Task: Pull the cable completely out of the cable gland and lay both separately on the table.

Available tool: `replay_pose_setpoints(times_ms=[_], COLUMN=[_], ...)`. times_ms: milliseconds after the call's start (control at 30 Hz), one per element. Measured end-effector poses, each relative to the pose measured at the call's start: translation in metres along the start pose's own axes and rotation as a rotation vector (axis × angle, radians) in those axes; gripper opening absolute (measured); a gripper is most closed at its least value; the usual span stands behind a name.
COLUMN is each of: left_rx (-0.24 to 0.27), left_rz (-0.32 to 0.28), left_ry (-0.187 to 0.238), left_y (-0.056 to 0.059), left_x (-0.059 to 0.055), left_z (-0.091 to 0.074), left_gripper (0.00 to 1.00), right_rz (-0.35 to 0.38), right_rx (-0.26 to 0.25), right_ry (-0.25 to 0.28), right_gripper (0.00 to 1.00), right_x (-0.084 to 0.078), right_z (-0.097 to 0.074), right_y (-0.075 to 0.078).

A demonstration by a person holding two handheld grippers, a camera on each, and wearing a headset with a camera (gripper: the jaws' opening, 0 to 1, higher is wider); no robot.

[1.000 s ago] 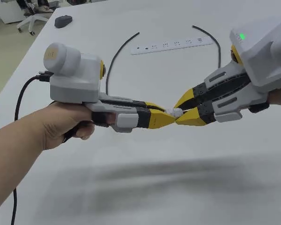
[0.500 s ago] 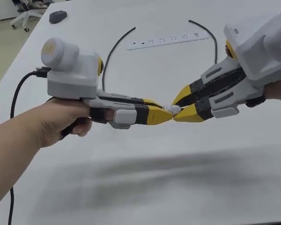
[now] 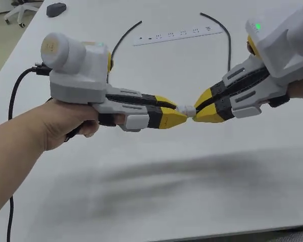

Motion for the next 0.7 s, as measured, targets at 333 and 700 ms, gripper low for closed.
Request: replay_pose_setpoints(times_ms=[333, 700], left_rx=[-0.001, 0.027], left_rz=[0.044, 0.078], left_ry=[0.012, 0.0], left_y=[0.002, 0.0], left_x=[-0.002, -0.011], left_z=[-0.003, -0.009], left_gripper=[0.14, 0.14], right_rz=[0.038, 0.137], right_rx=[-0.04, -0.15], right_ry=[0.011, -0.109], right_gripper=[0.0, 0.0], right_x=[-0.019, -0.075], right_z=[-0.016, -0.057], right_y=[-0.002, -0.001])
Point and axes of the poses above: the centre of the closed fingertips' face, and the gripper's own axes: z roughly forward along the fingers, y roughly to its right, x roughly out of its top, the point moved 7 cm from there along -z, roughly backward along the fingers, and after that the axes turned 3 degrees about -x, right-handed, at the moved point
